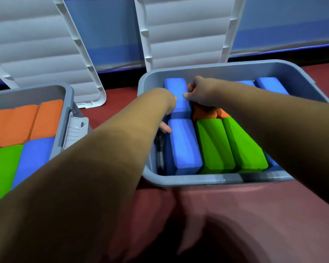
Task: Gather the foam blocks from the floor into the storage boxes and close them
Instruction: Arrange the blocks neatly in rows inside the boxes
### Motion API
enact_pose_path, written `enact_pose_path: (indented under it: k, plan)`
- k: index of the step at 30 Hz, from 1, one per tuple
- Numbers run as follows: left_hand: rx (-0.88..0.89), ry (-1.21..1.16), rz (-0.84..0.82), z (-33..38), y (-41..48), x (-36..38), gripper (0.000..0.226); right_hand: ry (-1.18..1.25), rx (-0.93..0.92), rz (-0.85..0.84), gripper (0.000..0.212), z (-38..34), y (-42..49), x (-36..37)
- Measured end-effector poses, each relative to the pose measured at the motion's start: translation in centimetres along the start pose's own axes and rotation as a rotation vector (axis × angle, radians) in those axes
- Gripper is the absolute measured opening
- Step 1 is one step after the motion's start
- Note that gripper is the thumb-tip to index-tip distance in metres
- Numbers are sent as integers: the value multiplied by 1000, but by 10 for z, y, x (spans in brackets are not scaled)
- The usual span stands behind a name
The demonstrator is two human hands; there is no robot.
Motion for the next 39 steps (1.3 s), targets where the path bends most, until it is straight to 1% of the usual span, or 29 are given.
enact_pose_path:
  k: [1, 2, 3, 4, 6, 7, 9, 11, 13, 15, 18, 20, 22, 26, 29, 34, 36, 39]
  plan:
    - [32, -31, 27, 2, 3, 0, 53, -15, 0, 8, 55, -1, 1, 3]
    - [28, -39, -8, 0, 5, 3, 44, -18, 3, 18, 55, 0, 1, 6]
    - [-19, -11, -37, -5, 7, 8, 41, -14, 0, 35, 54, 2, 1, 11]
    - [-76, -23, -43, -9, 9, 11, 43, -11, -8, 54, 52, 3, 0, 16]
    - [-209, -68, -34, -15, 6, 12, 55, 11, -20, 79, 48, 3, 0, 23]
    - [-217, -55, -25, -15, 8, 12, 56, 41, -24, 91, 48, 3, -2, 25]
    - [-165, 50, -30, -10, 9, 12, 52, 83, -36, 101, 48, 4, -6, 24]
    - [-165, 165, -38, -14, 6, 11, 57, 80, -60, 71, 46, 4, -13, 20]
    - [-105, 242, -111, -19, 7, 11, 62, 93, -68, 18, 45, 6, -23, 13]
    - [-76, 224, -164, -25, 9, 10, 66, 123, -65, -15, 46, 8, -30, 8]
    - [-70, 184, -154, -31, 17, 9, 79, 136, -56, -13, 47, 8, -29, 8]
    - [-85, 190, -155, -31, 22, 9, 83, 120, -65, -25, 48, 6, -27, 9]
    - [-100, 198, -155, -30, 24, 8, 81, 73, -76, -42, 50, 4, -23, 9]
    - [-96, 170, -182, -28, 38, 8, 67, -26, -72, -72, 55, 2, -14, 8]
    - [-149, 154, -183, -23, 45, 10, 66, -81, -81, -59, 63, 1, -4, 11]
    - [-163, 141, -212, -20, 46, 12, 68, -48, -92, -21, 59, 10, 4, 13]
    - [-188, 134, -191, -19, 45, 14, 69, -34, -100, 1, 57, 13, 2, 16]
    - [-228, 219, -138, -14, 32, 16, 69, 11, -110, 37, 58, 15, -5, 20]
Point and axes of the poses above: each hand's wrist, its own y-axis towards the middle knuckle, its own x-axis out of the palm, z = x × y, the point moved 1 cm from there along y, towards the middle knuckle, and after that the axes turned 5 degrees about -z, right-handed, at the moved point
